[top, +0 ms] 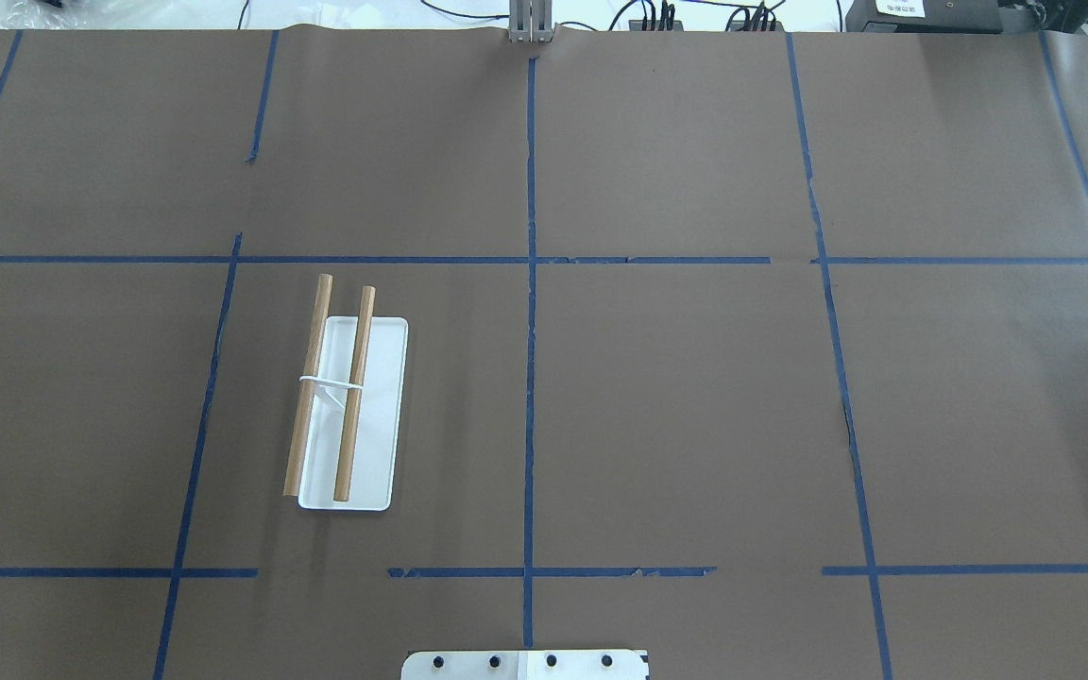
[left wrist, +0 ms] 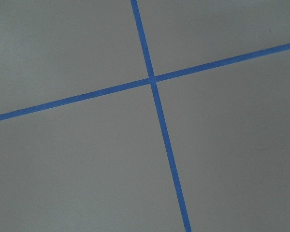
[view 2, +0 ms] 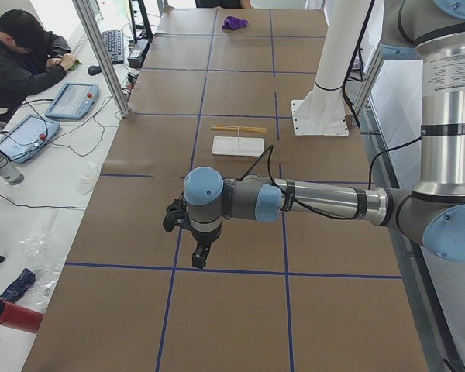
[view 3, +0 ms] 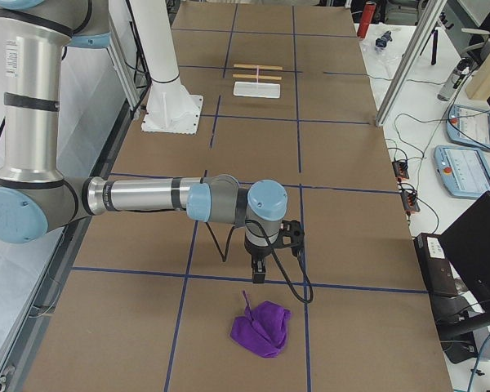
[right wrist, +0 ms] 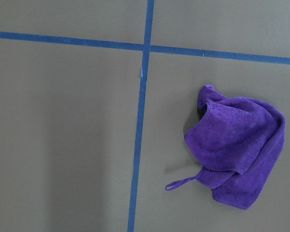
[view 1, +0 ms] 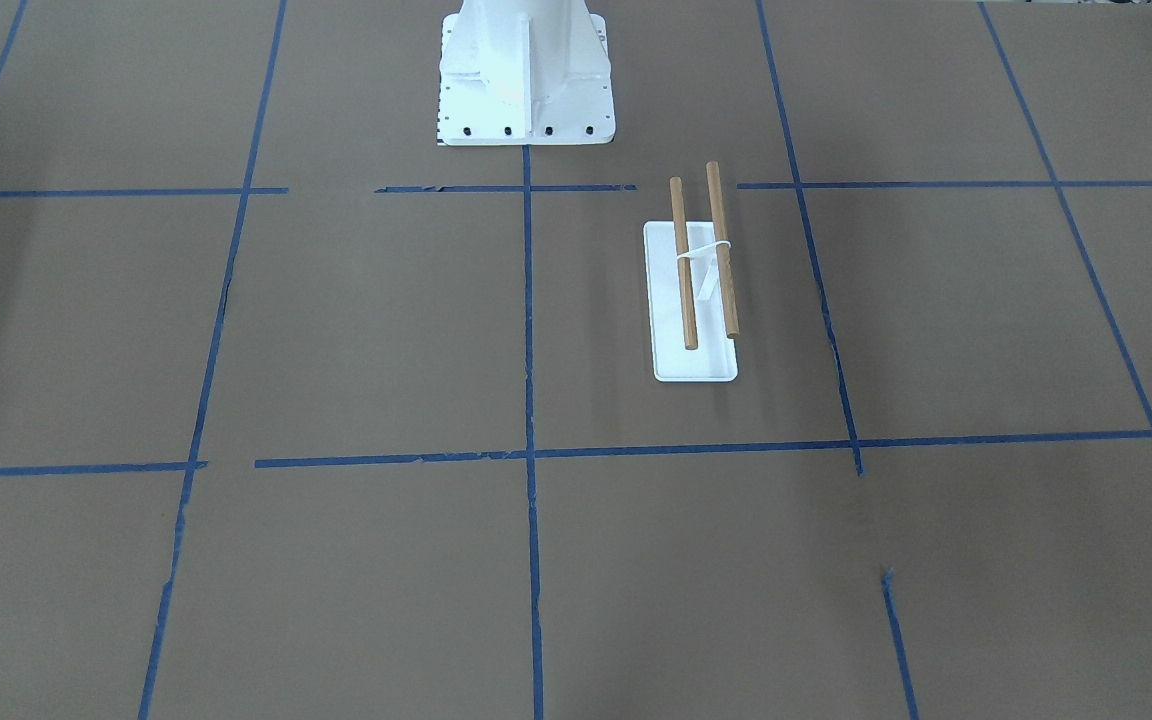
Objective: Hang towel on rack
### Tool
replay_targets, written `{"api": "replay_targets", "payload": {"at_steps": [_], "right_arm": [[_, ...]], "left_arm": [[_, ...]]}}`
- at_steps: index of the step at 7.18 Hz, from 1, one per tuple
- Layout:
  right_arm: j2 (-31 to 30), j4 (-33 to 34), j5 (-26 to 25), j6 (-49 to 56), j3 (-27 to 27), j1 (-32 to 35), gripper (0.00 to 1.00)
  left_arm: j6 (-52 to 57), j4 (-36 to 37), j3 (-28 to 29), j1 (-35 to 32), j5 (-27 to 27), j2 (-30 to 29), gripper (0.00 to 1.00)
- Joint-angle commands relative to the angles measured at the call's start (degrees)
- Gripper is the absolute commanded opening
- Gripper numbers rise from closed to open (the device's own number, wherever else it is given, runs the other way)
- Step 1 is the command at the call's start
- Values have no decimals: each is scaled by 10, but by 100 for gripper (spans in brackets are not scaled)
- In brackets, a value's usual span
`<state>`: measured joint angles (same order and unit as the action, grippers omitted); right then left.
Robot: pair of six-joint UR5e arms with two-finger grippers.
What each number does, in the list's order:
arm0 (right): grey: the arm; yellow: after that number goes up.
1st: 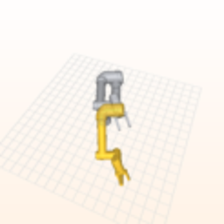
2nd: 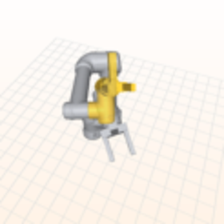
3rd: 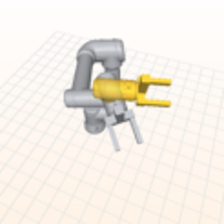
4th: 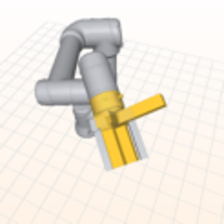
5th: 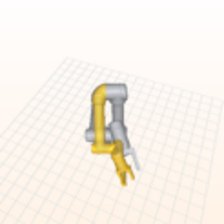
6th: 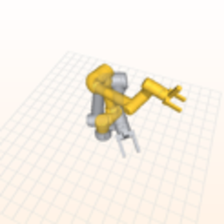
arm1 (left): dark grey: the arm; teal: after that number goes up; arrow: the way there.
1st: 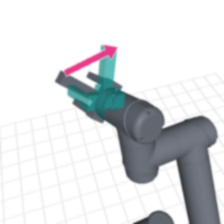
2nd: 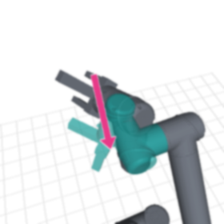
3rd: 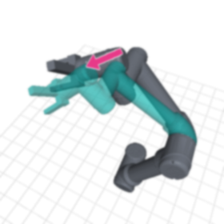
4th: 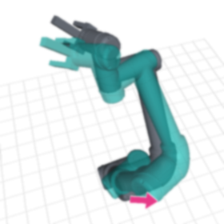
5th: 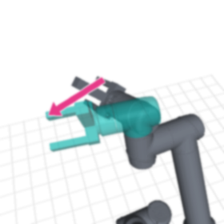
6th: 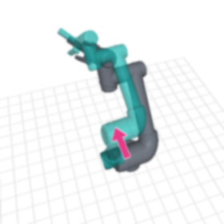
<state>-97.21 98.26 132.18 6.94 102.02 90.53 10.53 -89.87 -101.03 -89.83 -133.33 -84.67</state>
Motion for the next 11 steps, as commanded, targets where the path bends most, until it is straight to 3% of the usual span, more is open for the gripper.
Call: {"api": "replay_targets", "payload": {"at_steps": [1,3,5,8,11], "right_arm": [[3,-1,0,0,3,0,100],[-7,-73,-12,17,7,0,100],[-11,-192,-17,117,-127,0,100],[-9,-335,-18,113,-225,-17,100],[5,-346,-55,110,-251,-82,94]], "left_arm": [[5,0,-13,-1,-2,-1,100],[4,0,-40,-1,1,5,100],[4,0,-35,0,1,5,100],[3,0,-37,0,-1,6,100],[3,-1,-36,1,-4,6,100]]}}
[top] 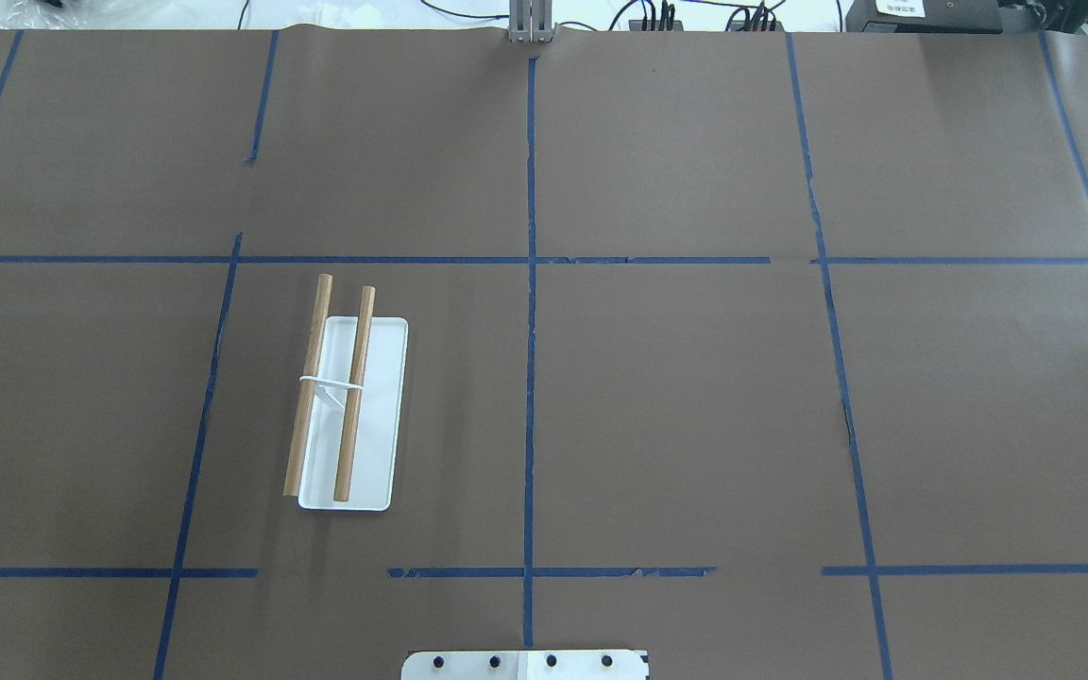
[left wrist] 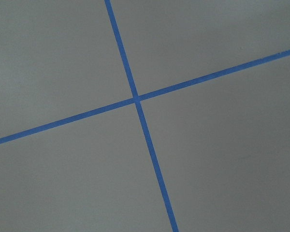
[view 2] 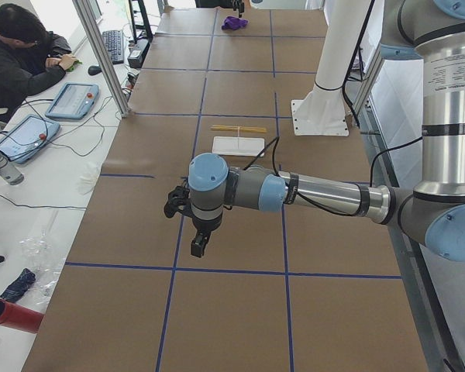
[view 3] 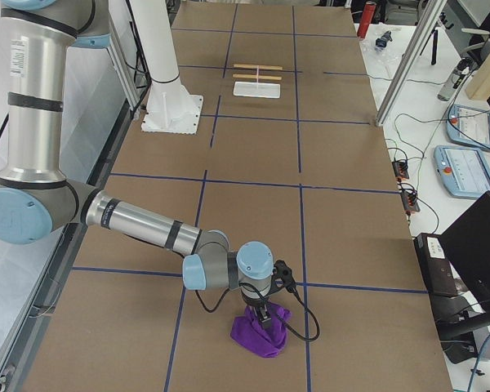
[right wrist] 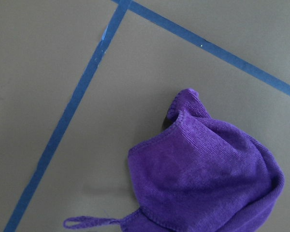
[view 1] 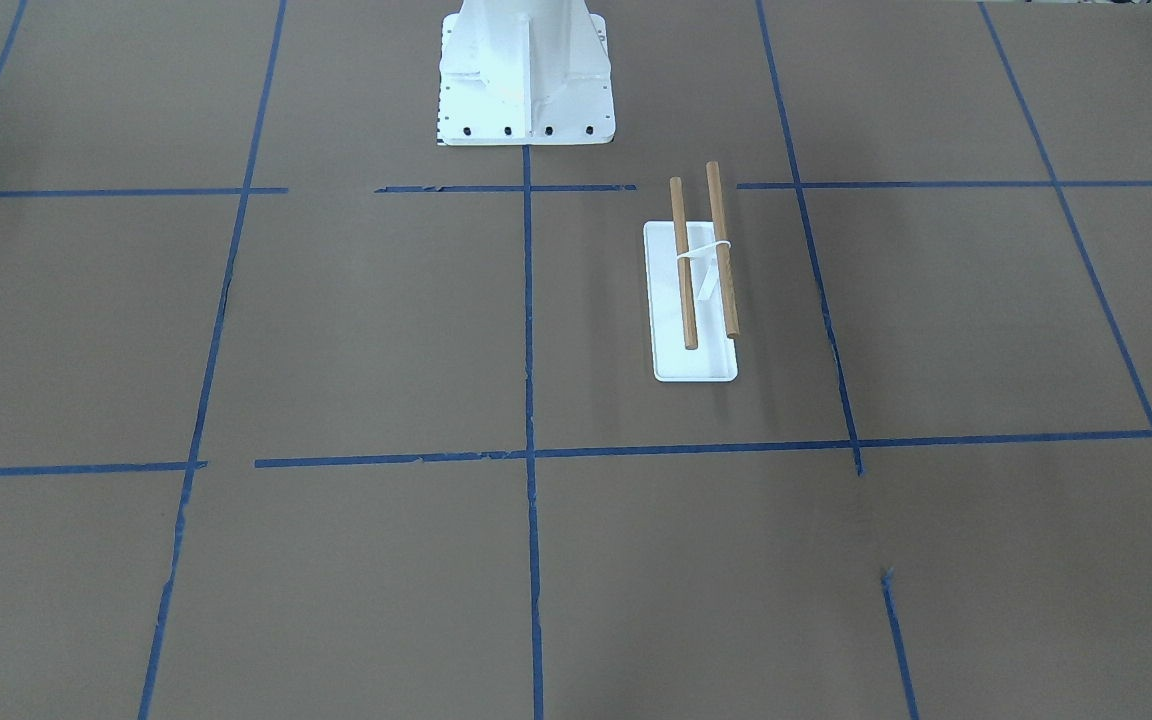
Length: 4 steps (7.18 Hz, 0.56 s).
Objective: Hang towel on rack
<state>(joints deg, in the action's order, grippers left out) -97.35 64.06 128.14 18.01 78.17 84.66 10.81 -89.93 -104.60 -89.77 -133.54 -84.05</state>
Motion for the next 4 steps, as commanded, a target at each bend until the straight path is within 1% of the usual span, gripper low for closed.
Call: {"api": "replay_targets", "payload": {"at_steps": [1,2,3,4], "right_arm": [[9,-4,-16,1,-18,-27,93],[9,-5,-21,5,-30,-28,87],[9,-6,-36,7,-33,-34,74],[12,-13,-45,7,-34,-40,40]], "left_arm": [[0,-1,0,0,-2,-1,100],[0,-1,0,0,-2,-1,100],[-1,-1,0,0,-2,-1,100],[-1,-1,0,0,-3,-1,100]]}}
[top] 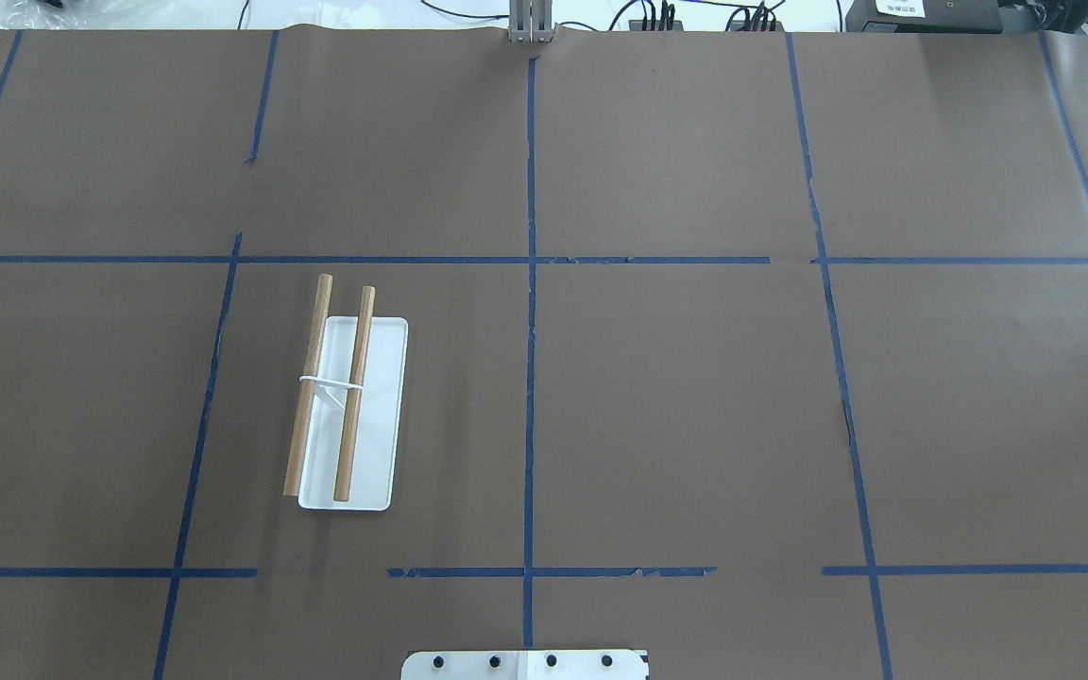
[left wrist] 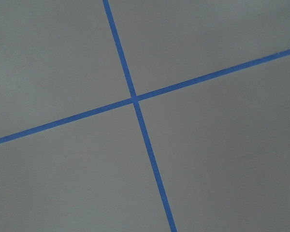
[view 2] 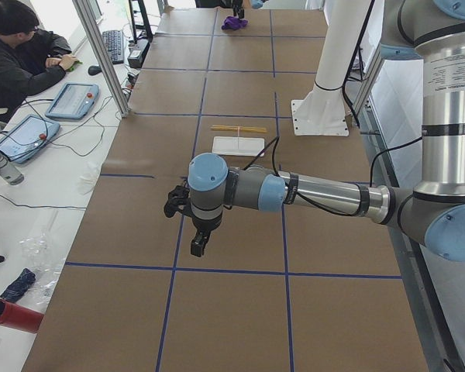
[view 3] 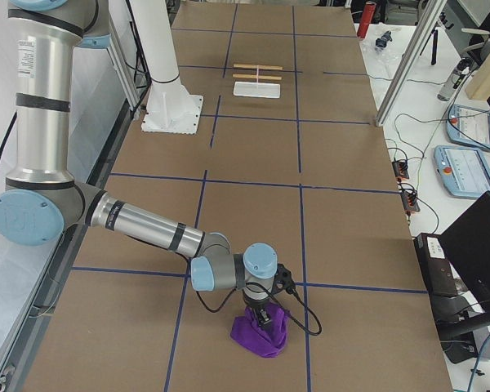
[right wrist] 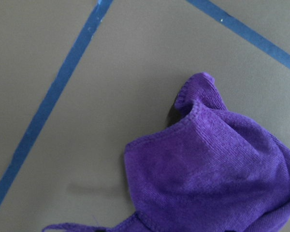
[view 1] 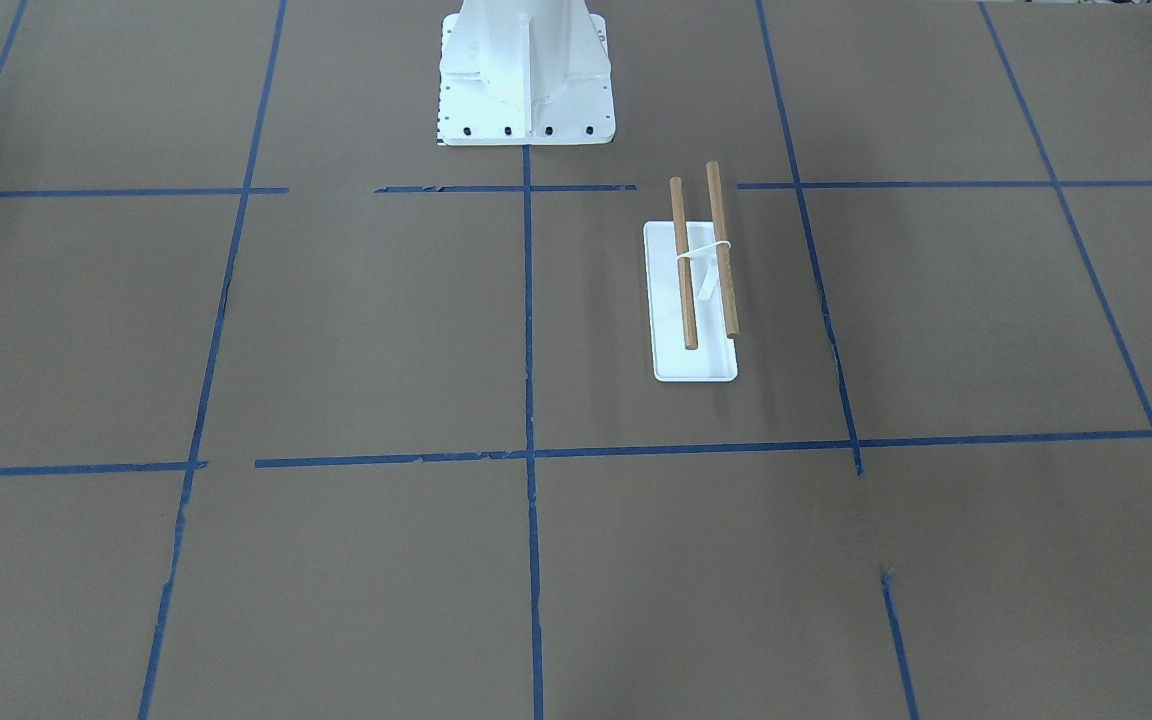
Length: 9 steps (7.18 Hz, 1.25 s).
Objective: Hang towel on rack
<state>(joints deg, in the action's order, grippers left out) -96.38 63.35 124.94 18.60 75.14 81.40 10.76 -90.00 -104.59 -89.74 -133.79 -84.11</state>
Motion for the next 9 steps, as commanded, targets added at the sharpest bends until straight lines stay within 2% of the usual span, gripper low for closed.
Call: {"api": "replay_targets", "payload": {"at_steps": [1,2,5,6,7,9], "right_arm": [[6,-8,-41,4,-3,-12,20],[15,-8,-66,21,-3,-18,18],[15,-7,-71,37,-4,-19,19],[15,-7,-65,37,-3,-19,25],[12,-6,-57,36,-1,-19,37],[8,-5,-52,37,-3,-19,40]], "left_arm": [[0,0,0,0,-1,0,100],[0,0,-1,0,-1,0,100],[0,-1,-1,0,-1,0,100],[0,-1,-1,0,-1,0,100],[0,-1,-1,0,-1,0,100],[0,-1,-1,0,-1,0,100]]}}
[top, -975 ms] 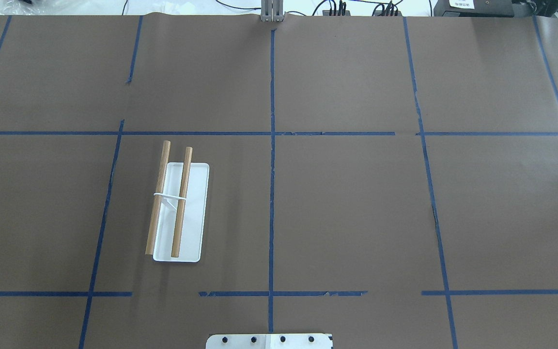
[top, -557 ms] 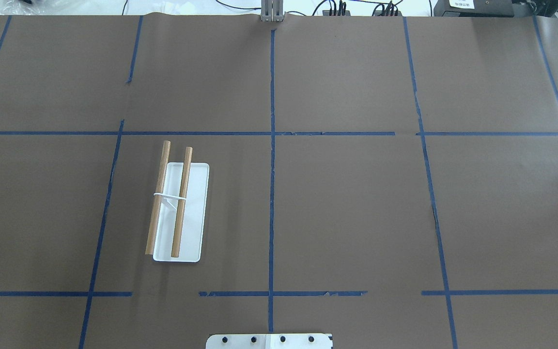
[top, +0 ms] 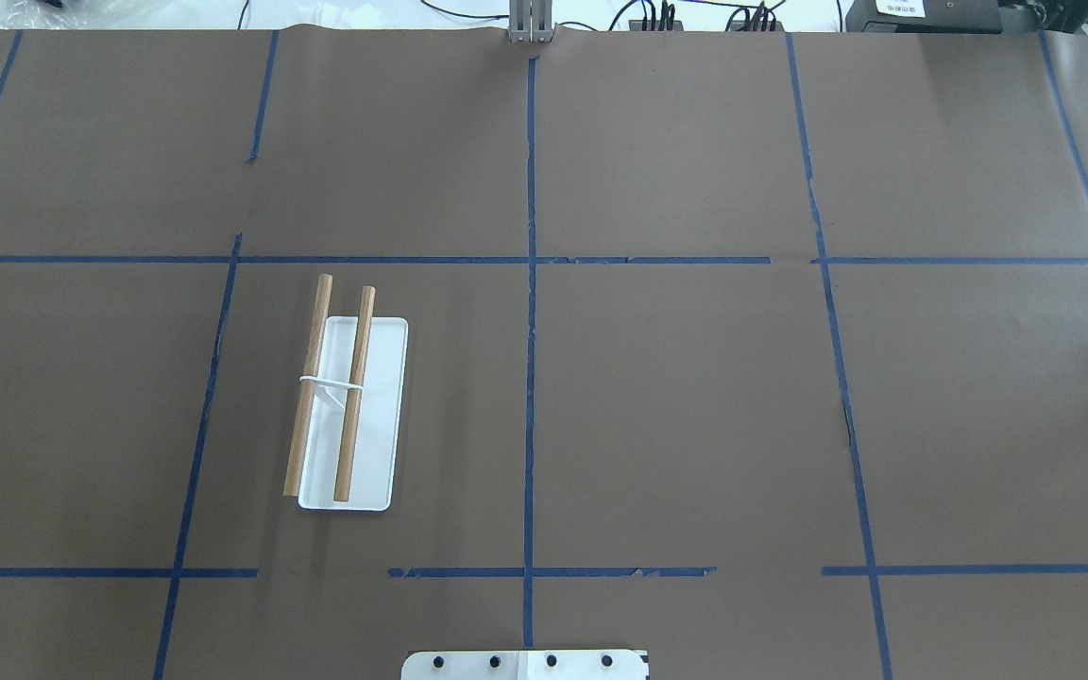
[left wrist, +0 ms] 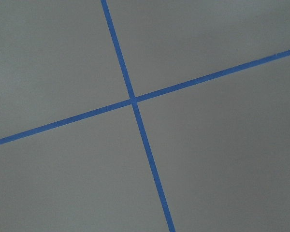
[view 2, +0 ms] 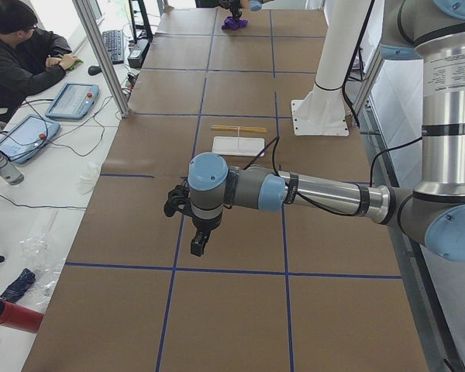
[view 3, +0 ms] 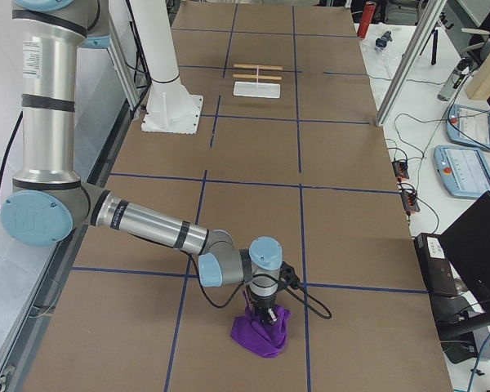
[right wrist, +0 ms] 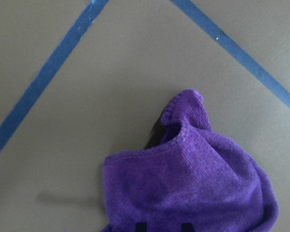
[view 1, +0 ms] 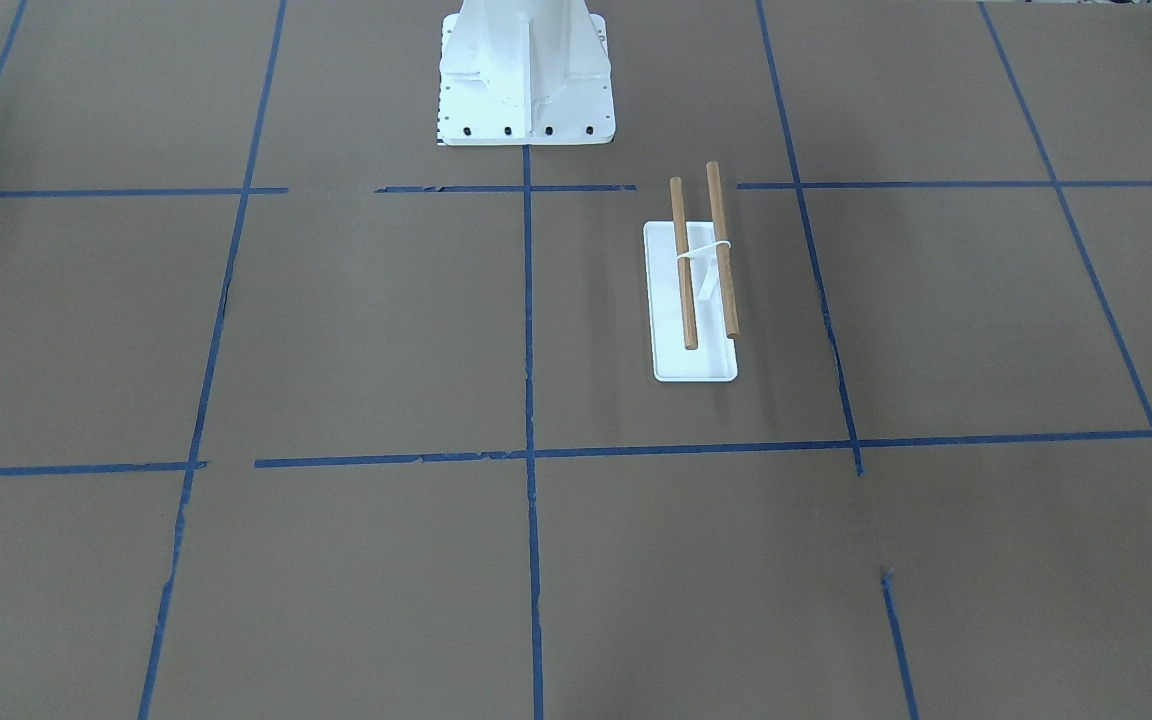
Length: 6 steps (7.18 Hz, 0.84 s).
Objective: Hang towel on rack
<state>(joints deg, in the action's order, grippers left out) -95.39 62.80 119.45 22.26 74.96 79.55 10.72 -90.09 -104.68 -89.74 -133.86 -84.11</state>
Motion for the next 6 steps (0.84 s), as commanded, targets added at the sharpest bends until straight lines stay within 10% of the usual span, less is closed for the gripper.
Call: {"api": "replay_targets", "payload": {"at_steps": [1,6], "right_arm": [[-4,0,2,2,-2,0,40],[-15,0,-11,9,-8,-18,40]], "left_arm": [[0,0,0,0,0,0,100],[-1,0,1,0,0,0,100]]}}
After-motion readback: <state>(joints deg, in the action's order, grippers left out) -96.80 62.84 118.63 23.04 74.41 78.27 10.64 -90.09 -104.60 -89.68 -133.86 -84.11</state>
